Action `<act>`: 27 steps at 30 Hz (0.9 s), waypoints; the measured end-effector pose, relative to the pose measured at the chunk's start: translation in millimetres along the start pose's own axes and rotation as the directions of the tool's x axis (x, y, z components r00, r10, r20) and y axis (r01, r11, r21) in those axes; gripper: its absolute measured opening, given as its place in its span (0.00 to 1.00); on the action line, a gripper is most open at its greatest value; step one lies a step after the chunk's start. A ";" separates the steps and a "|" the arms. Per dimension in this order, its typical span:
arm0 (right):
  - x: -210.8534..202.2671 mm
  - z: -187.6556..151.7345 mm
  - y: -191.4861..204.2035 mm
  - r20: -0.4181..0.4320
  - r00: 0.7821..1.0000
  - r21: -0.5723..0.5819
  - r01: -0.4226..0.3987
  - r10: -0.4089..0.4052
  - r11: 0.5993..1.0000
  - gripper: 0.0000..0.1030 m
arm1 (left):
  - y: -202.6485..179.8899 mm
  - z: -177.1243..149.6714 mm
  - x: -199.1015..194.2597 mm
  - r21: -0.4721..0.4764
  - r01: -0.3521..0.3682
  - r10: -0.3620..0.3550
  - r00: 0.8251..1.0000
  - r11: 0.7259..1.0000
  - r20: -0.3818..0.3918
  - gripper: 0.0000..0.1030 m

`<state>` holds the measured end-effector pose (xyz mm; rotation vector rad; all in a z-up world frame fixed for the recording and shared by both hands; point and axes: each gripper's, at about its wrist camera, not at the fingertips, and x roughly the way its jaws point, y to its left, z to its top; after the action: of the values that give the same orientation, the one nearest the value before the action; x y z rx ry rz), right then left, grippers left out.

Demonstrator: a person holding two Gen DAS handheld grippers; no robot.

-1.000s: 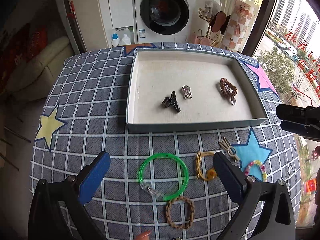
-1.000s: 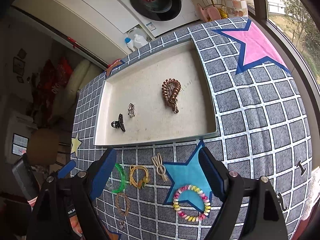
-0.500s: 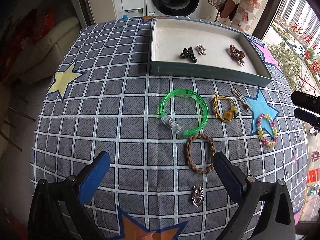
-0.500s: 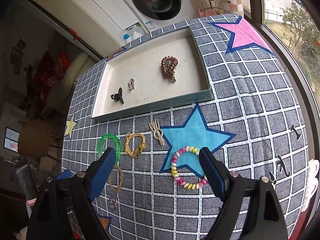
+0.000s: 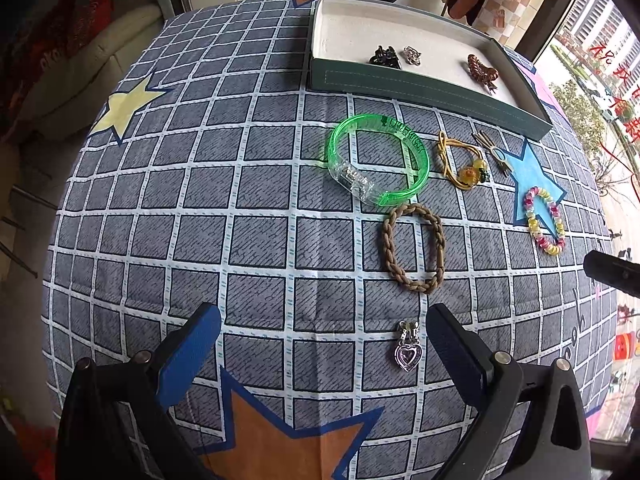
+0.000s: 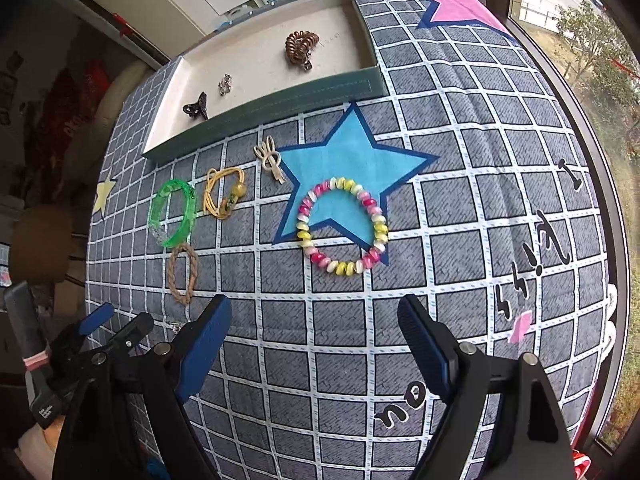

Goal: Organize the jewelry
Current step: 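Withdraw both tools from the tray toward the remaining jewelry, then grasp the purple heart pendant with the left tool while the right tool grasps the pastel beaded bracelet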

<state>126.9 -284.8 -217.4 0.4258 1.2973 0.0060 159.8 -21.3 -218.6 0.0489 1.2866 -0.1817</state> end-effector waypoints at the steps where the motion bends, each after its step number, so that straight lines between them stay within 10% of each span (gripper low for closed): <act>1: 2.2 -2.3 -2.0 -0.007 1.000 0.005 0.008 -0.008 1.000 0.85 | 0.7 -1.8 0.7 -0.005 0.002 -0.002 1.000 1.000 -0.001 1.00; 27: 43.5 38.2 -21.3 0.027 0.968 -0.038 0.252 -0.251 0.967 0.79 | -33.9 -24.4 16.4 0.079 0.020 -0.017 0.999 0.997 -0.036 0.86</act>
<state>169.8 -305.5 -256.5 0.2228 1.3197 -0.1848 135.6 -53.1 -239.0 0.1090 1.3148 -0.2490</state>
